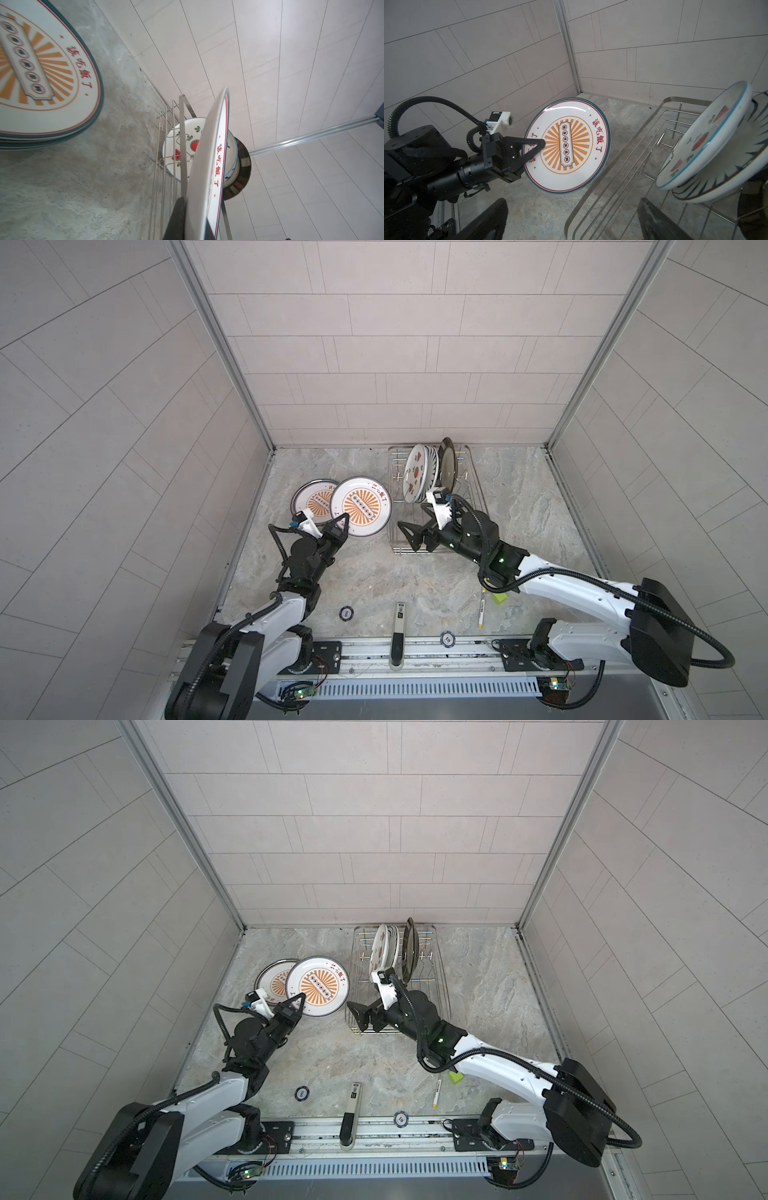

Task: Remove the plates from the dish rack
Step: 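Carry the plate with the left gripper toward the plate stack, then lower the plate with the left gripper flat onto the stack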

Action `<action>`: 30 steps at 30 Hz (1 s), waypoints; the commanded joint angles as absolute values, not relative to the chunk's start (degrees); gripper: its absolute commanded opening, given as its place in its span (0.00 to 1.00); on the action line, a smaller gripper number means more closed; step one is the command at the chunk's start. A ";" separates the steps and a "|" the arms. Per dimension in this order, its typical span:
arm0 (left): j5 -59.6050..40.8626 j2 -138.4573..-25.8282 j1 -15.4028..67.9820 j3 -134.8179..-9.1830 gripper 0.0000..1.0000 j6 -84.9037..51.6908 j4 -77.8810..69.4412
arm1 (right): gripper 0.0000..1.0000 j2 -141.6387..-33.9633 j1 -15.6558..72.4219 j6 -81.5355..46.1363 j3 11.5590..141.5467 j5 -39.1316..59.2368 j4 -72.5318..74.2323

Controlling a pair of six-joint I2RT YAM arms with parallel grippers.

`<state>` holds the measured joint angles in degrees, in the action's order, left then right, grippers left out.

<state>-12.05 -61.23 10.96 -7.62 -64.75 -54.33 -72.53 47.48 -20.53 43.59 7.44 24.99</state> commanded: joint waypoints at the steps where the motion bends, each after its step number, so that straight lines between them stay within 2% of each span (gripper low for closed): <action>1: -7.78 -60.26 8.67 -6.21 0.00 -69.60 -59.23 | 1.00 -75.88 48.46 -19.38 47.61 6.89 24.44; 16: 0.47 -61.13 2.63 -9.41 0.00 -71.55 -48.17 | 0.97 -101.33 50.89 -18.11 71.65 10.71 15.22; 30: 7.48 -62.62 1.10 -13.72 0.00 -69.54 -38.51 | 0.98 -117.16 51.06 -17.06 90.30 10.72 7.12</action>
<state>4.49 -62.50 1.54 -11.51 -70.08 -38.70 -115.81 50.74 -17.72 87.79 10.74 8.99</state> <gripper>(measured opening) 0.087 0.978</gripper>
